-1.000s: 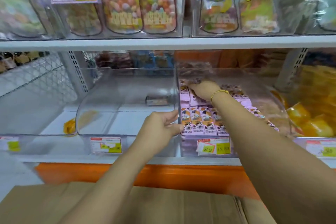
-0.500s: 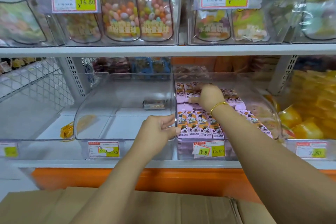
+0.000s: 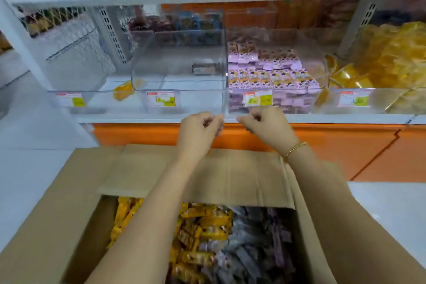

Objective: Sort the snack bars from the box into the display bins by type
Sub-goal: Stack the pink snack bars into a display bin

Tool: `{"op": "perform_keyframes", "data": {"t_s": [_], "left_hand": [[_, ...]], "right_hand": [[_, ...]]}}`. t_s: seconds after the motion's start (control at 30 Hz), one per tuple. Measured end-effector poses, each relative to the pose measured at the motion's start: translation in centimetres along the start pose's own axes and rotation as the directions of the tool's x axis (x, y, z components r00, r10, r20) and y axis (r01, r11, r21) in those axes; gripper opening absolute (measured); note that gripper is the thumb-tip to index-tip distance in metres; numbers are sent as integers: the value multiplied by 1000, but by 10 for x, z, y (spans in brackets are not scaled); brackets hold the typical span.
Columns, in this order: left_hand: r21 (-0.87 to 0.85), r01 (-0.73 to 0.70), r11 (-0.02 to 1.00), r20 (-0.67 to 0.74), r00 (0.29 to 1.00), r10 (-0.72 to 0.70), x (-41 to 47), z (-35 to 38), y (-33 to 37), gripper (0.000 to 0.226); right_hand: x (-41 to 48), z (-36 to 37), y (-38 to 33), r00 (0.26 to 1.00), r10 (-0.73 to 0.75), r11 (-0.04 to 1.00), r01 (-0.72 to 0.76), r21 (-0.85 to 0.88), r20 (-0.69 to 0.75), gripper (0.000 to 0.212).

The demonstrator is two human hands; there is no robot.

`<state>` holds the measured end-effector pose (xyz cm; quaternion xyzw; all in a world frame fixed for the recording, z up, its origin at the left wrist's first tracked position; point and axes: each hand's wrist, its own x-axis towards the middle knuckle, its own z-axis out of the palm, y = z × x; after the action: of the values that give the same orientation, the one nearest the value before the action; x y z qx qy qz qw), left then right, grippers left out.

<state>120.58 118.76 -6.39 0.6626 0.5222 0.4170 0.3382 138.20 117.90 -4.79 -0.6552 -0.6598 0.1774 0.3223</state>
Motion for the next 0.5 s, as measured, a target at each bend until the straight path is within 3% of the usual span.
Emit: {"op": "perform_keyframes", "data": {"t_s": [0.1,0.23,0.3,0.37,0.43,0.5], "left_hand": [[44,117,992,11,993,-118,-55,-18,-34,33],[188,301,935,-54,954,-296,-148,-44,-83,16],[210,393,895,-105,920,-379,-192,-51,-105,10],[254,438,862,-131,899,-418,-224,-56,-120,19],[351,446,823,-89,891,-445,-242,-65,-134,28],[449,503,738,-27,834,-551,-253,-77,-150,36]], "right_hand": [[-53,37,9,991,82,993,-90,71,104,38],[-117,91,22,901,40,994,-82,77,432,37],[-139,114,35,803,40,993,-97,64,595,31],[-154,132,47,666,68,987,-151,45,743,22],[-162,149,50,520,84,985,-171,7,850,17],[-167,166,49,405,80,988,-153,-19,911,23]]}}
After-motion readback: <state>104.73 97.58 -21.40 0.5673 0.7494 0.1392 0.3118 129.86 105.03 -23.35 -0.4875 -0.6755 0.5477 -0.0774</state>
